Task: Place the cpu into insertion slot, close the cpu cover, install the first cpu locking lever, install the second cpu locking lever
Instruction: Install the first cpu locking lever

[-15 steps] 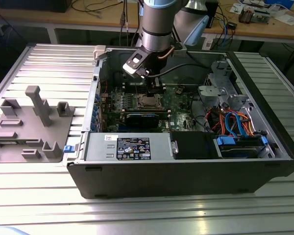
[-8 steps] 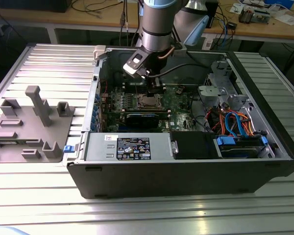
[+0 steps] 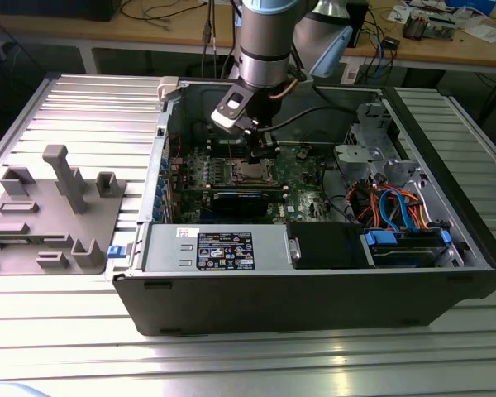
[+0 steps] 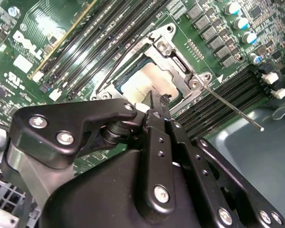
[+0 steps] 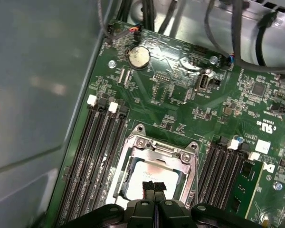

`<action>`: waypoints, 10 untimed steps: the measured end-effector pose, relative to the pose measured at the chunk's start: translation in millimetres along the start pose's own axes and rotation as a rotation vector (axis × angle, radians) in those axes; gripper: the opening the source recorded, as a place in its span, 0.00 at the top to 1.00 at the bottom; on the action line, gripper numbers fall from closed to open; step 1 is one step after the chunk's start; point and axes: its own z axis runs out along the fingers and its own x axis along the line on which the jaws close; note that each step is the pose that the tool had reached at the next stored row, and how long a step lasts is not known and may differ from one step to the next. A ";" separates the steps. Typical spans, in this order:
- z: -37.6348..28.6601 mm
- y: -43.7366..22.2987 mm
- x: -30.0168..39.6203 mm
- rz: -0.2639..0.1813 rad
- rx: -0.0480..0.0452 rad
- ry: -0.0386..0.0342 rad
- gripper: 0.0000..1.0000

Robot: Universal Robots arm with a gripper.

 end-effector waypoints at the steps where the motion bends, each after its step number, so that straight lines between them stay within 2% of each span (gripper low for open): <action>1: 0.0 0.0 0.0 -0.012 -0.0001 0.0000 0.89; 7: 0.0 0.0 0.0 -0.095 -0.0006 0.0000 0.89; 10: 0.0 0.0 0.0 -0.152 -0.0010 0.0001 0.89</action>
